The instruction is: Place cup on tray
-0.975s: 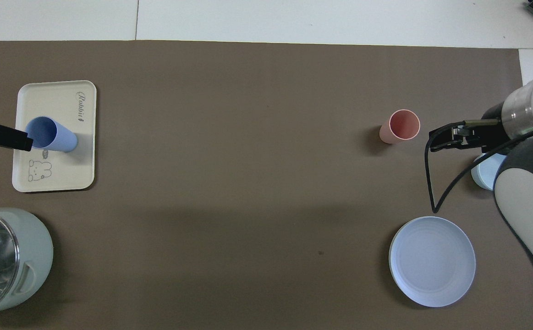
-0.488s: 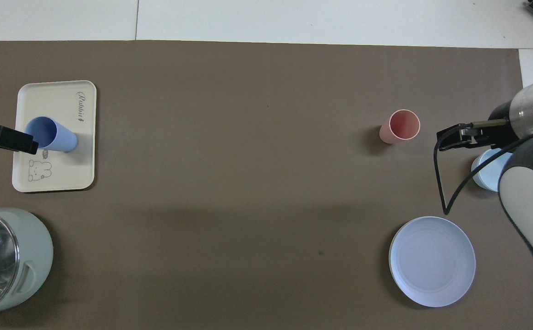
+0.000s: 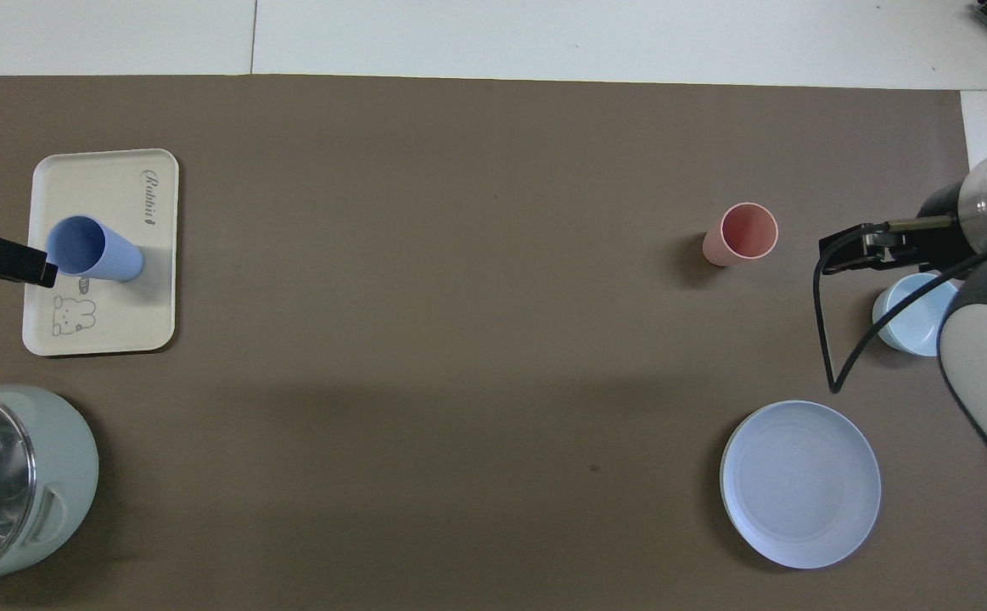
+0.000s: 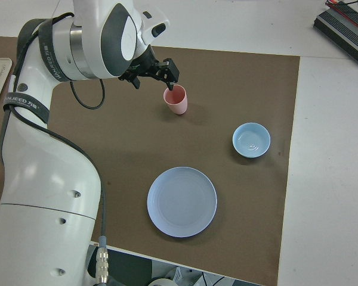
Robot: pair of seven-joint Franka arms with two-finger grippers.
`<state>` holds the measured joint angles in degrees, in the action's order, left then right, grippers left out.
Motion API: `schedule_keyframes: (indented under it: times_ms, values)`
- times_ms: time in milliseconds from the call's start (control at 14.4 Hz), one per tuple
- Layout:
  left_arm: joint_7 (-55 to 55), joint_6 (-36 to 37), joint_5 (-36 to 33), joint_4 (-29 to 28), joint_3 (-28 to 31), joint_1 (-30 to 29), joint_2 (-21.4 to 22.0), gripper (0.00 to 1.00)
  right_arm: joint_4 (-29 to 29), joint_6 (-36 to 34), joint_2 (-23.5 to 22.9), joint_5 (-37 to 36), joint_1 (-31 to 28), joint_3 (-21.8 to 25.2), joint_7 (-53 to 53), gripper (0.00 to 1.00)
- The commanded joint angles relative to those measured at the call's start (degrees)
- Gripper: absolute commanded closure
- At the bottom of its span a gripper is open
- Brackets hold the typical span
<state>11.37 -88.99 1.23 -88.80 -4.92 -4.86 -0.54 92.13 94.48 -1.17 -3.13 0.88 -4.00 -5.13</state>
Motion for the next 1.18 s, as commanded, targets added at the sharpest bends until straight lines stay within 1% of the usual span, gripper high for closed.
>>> schedule_keyframes:
  times_ms: [0,139,209,279,348,488,836,1114]
  values:
    - [-0.3,0.04,0.62,-1.38,-0.17,-0.42,1.34,0.0,-0.37,0.44,0.2,-0.03,-1.49,-0.39,1.08,0.01]
    - [-0.3,0.21,0.62,-1.38,-0.17,-0.42,1.34,0.0,-0.72,-0.25,0.29,-0.03,-2.46,-0.74,1.26,0.01]
    - [-0.3,0.13,0.62,-1.38,-0.17,-0.42,1.34,0.0,-0.81,-0.78,1.25,0.23,-1.5,-0.14,1.26,0.01]
    - [-0.3,0.04,0.62,-1.38,-0.17,-0.42,1.34,0.0,-0.9,-1.22,1.78,0.75,0.07,1.0,1.17,0.01]
    - [-0.3,0.04,0.62,-1.38,-0.17,-0.42,1.34,0.0,-0.98,-1.66,1.96,0.84,2.18,3.88,1.17,0.01]
    - [-0.3,0.04,0.62,-1.38,-0.17,-0.42,1.34,0.0,-1.16,-3.33,2.05,3.03,2.29,5.4,1.08,0.01]
    - [-0.3,0.04,0.62,-1.38,-0.17,-0.42,1.34,0.0,-1.07,-3.77,2.05,3.48,0.97,4.88,1.0,0.01]
    - [-0.3,0.04,0.62,-1.38,-0.17,-0.42,1.34,0.0,-0.9,-5.44,2.22,3.57,0.7,4.71,1.0,0.01]
